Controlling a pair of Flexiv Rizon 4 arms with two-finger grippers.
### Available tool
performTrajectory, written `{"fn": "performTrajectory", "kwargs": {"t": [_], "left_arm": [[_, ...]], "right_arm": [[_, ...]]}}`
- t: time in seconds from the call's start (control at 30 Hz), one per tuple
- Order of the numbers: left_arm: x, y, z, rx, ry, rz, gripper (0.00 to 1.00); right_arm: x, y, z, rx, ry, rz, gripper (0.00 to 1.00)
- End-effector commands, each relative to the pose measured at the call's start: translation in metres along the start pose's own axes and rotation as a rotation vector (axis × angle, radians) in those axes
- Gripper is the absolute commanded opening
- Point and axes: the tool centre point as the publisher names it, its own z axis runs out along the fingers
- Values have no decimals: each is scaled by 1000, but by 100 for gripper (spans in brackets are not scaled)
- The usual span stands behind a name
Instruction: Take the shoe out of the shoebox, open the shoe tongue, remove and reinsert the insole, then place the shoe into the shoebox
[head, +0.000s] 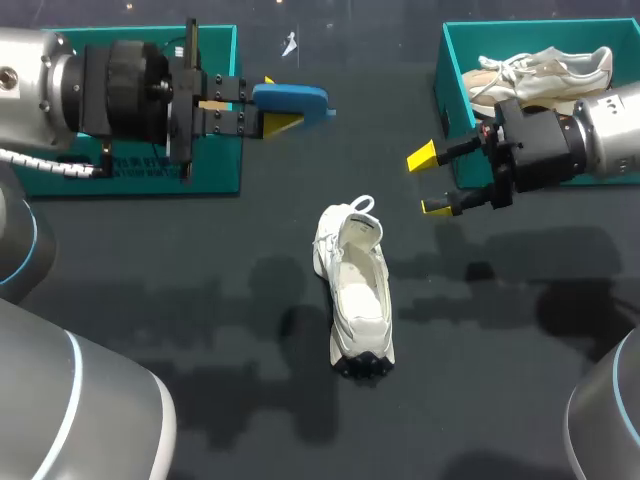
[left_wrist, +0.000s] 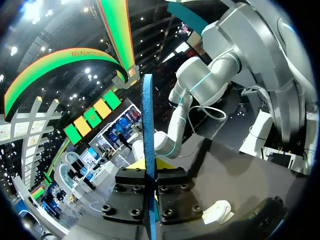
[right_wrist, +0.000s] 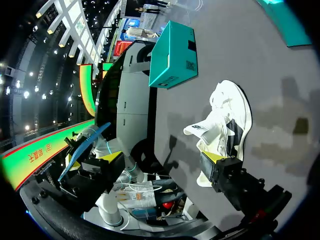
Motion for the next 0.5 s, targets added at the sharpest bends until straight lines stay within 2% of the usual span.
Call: {"fn": "performTrajectory", "kwargs": {"t": [0.03,0.3,0.33,0.5], "left_arm": [[4,5,1,17,6,111,0],[4,5,1,17,6,111,0],[6,9,2,-3,9,162,0],[12,28,1,36,-39,293,0]], "right_arm": [[-2,2,2,5,0,0,100],[-2,2,2,5,0,0,100],[-2,2,2,5,0,0,100],[5,4,-2,4,32,25,100]]}}
